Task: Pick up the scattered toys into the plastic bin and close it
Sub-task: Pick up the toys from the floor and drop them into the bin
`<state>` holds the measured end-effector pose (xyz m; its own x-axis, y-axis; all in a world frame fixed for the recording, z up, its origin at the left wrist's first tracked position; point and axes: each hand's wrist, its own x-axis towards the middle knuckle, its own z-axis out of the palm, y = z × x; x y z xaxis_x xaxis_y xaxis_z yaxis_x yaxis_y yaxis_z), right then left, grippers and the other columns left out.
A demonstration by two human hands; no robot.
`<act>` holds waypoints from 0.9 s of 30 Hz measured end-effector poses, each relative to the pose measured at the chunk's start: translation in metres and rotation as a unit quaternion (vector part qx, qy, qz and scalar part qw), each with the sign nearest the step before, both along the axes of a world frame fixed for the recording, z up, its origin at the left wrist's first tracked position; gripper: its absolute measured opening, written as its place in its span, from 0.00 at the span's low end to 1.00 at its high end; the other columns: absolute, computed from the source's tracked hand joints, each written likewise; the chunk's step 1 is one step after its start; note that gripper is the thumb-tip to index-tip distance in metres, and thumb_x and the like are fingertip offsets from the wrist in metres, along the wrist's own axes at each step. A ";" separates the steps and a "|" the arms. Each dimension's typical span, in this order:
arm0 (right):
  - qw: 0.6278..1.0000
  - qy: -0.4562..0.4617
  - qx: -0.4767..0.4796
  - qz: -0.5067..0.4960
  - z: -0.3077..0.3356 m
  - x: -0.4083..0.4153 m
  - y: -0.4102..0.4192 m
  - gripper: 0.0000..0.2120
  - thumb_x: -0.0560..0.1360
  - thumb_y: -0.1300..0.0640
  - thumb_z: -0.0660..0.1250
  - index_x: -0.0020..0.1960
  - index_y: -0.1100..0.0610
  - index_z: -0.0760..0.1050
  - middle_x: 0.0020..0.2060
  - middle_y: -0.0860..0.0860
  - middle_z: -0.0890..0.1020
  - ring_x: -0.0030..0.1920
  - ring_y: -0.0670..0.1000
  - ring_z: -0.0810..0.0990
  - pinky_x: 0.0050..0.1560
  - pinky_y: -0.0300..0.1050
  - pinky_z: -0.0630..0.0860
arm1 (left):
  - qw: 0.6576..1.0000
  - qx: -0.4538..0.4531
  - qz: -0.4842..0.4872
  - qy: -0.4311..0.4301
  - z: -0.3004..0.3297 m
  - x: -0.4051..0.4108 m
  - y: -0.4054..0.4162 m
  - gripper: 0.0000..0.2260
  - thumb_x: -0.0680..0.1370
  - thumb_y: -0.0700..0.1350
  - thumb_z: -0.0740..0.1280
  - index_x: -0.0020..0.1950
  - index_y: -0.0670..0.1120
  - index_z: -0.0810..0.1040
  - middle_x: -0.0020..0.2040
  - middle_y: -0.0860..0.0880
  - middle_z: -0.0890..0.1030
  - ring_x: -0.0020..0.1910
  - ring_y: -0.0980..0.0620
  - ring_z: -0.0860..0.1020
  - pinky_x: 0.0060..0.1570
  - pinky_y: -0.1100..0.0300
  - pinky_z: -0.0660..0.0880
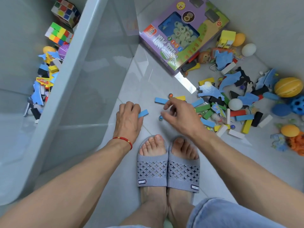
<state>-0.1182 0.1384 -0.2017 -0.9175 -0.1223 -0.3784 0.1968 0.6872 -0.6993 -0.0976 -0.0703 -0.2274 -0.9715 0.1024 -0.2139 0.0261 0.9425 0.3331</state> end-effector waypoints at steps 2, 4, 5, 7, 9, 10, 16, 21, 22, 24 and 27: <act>0.988 0.024 0.096 0.122 -0.013 0.007 -0.017 0.13 0.77 0.50 0.68 0.59 0.51 0.74 0.50 0.51 0.78 0.44 0.54 0.79 0.43 0.49 0.75 | 1.000 0.017 -0.004 0.013 0.000 0.002 -0.004 0.07 0.73 0.38 0.72 0.47 0.42 0.75 0.51 0.43 0.73 0.53 0.42 0.70 0.51 0.48 0.73; 0.965 0.068 0.177 0.182 -0.025 0.012 -0.030 0.11 0.78 0.55 0.66 0.59 0.56 0.71 0.52 0.56 0.75 0.45 0.61 0.79 0.38 0.51 0.71 | 1.000 0.020 -0.006 0.019 0.001 0.002 -0.007 0.08 0.71 0.37 0.72 0.46 0.41 0.75 0.51 0.43 0.73 0.54 0.43 0.69 0.53 0.51 0.73; 0.958 0.095 0.193 0.189 -0.028 0.014 -0.033 0.08 0.78 0.59 0.65 0.56 0.58 0.71 0.50 0.57 0.75 0.44 0.62 0.78 0.36 0.50 0.67 | 1.000 0.018 -0.008 0.017 0.001 0.001 -0.008 0.08 0.71 0.36 0.72 0.46 0.41 0.76 0.51 0.43 0.74 0.53 0.43 0.69 0.53 0.51 0.73; 0.970 0.106 0.154 0.156 -0.030 0.017 -0.032 0.04 0.76 0.62 0.65 0.51 0.58 0.73 0.46 0.57 0.76 0.41 0.61 0.77 0.36 0.50 0.65 | 1.000 0.018 -0.013 0.012 0.000 -0.001 -0.008 0.07 0.72 0.36 0.72 0.47 0.41 0.76 0.50 0.43 0.74 0.51 0.42 0.70 0.51 0.49 0.74; 0.996 0.054 0.058 0.041 -0.025 0.019 -0.024 0.04 0.74 0.59 0.66 0.48 0.56 0.77 0.43 0.51 0.79 0.40 0.52 0.77 0.38 0.46 0.72 | 0.999 0.025 -0.016 0.014 0.000 -0.003 -0.009 0.08 0.72 0.35 0.71 0.48 0.41 0.76 0.49 0.43 0.75 0.50 0.41 0.71 0.49 0.46 0.74; 0.999 0.012 -0.003 -0.043 -0.020 0.020 -0.020 0.03 0.73 0.57 0.67 0.44 0.54 0.79 0.39 0.48 0.81 0.38 0.48 0.77 0.38 0.42 0.73 | 0.999 0.027 -0.018 0.013 0.000 -0.003 -0.008 0.08 0.72 0.35 0.71 0.50 0.41 0.76 0.49 0.43 0.75 0.50 0.41 0.71 0.48 0.45 0.74; 0.736 -0.180 -0.451 -0.472 0.002 0.023 0.028 0.11 0.75 0.61 0.61 0.34 0.61 0.73 0.32 0.56 0.74 0.27 0.52 0.70 0.23 0.41 0.63 | 0.999 0.035 -0.012 -0.002 0.000 0.004 0.005 0.15 0.74 0.37 0.70 0.60 0.42 0.75 0.54 0.43 0.75 0.54 0.42 0.71 0.54 0.47 0.73; 0.993 0.052 -0.025 -0.106 -0.015 0.022 0.044 0.07 0.80 0.55 0.66 0.51 0.55 0.83 0.39 0.50 0.83 0.38 0.50 0.80 0.39 0.46 0.76 | 0.998 -0.047 0.046 0.009 0.002 0.012 0.012 0.24 0.74 0.44 0.71 0.69 0.49 0.71 0.59 0.44 0.72 0.60 0.41 0.67 0.53 0.44 0.72; 0.995 0.093 0.041 -0.024 -0.020 0.021 0.043 0.07 0.80 0.57 0.66 0.55 0.55 0.81 0.43 0.51 0.83 0.42 0.53 0.81 0.42 0.48 0.77 | 0.996 -0.063 0.059 0.006 0.002 0.012 0.011 0.25 0.74 0.47 0.71 0.70 0.51 0.70 0.60 0.43 0.71 0.60 0.40 0.67 0.52 0.44 0.71; 0.975 0.137 0.145 0.094 -0.027 0.020 0.038 0.09 0.79 0.61 0.66 0.59 0.55 0.75 0.49 0.53 0.76 0.39 0.60 0.78 0.36 0.51 0.75 | 0.995 -0.079 0.067 0.002 0.001 0.013 0.009 0.24 0.75 0.50 0.71 0.69 0.54 0.69 0.59 0.44 0.70 0.59 0.40 0.67 0.52 0.44 0.70; 0.949 0.162 0.215 0.164 -0.023 0.014 0.029 0.06 0.81 0.63 0.63 0.56 0.58 0.69 0.49 0.56 0.70 0.30 0.59 0.66 0.26 0.48 0.64 | 0.995 -0.075 0.068 -0.011 -0.001 0.011 0.006 0.20 0.76 0.51 0.70 0.67 0.55 0.70 0.56 0.44 0.70 0.57 0.42 0.67 0.53 0.46 0.69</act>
